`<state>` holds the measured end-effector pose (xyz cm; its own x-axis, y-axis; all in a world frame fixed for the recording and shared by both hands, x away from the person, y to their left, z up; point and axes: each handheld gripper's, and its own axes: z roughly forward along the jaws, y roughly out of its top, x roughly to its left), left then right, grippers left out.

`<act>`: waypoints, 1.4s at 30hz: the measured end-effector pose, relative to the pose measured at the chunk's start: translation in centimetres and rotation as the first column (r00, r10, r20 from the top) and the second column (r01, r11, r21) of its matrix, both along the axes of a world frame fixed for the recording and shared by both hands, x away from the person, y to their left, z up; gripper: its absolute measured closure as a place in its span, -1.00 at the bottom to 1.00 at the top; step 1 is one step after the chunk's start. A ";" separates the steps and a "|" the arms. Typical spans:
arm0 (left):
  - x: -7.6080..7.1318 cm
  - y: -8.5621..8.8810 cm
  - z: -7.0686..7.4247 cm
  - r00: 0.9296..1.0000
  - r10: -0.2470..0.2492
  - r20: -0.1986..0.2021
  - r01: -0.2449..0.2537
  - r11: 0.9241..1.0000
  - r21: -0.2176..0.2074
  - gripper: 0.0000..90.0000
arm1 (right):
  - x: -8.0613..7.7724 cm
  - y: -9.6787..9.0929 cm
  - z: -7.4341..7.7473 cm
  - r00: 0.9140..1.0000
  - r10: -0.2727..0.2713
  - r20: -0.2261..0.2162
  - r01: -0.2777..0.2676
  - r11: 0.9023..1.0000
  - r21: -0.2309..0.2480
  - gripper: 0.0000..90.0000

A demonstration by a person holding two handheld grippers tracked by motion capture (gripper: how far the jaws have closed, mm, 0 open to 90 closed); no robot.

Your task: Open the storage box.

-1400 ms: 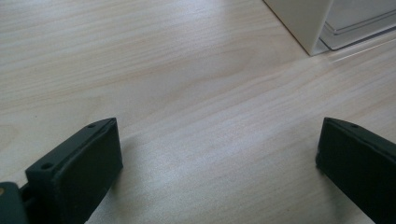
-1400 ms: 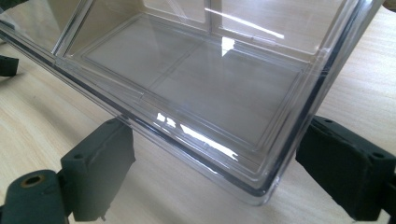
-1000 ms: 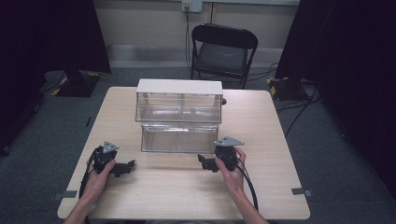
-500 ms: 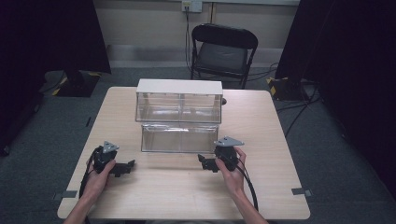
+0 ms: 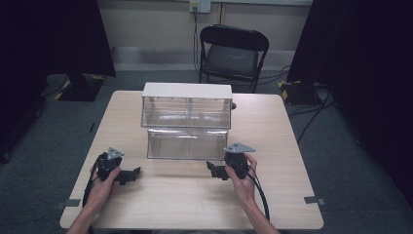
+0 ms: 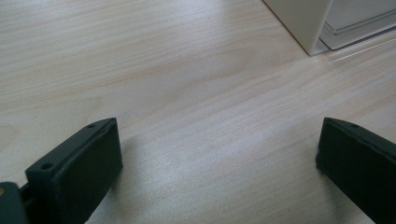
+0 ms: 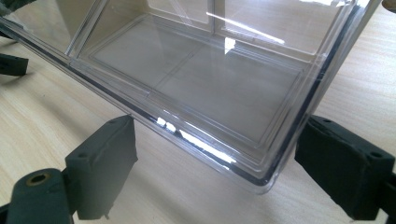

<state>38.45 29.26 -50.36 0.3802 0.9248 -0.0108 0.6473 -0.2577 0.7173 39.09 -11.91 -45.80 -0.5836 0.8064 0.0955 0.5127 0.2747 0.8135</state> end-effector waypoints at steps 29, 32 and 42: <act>0.0 0.0 0.0 1.000 0.000 0.001 0.000 1.000 -0.002 -1.00 | -0.3 -0.1 0.6 1.000 0.003 0.010 -0.003 1.000 0.014 -0.75; 0.0 0.0 0.0 1.000 -0.001 0.000 0.001 1.000 0.001 -1.00 | -0.3 -0.1 0.7 1.000 0.007 0.014 -0.007 1.000 0.017 -0.76; 0.0 0.0 0.0 1.000 -0.001 0.000 0.001 1.000 0.001 -1.00 | -0.4 -0.1 1.0 1.000 0.005 0.026 -0.005 1.000 0.028 -0.78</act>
<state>38.45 29.27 -50.36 0.3807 0.9246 -0.0103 0.6472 -0.2585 0.7172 38.66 -12.02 -44.80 -0.5902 0.8007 0.1028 0.4898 0.2540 0.8340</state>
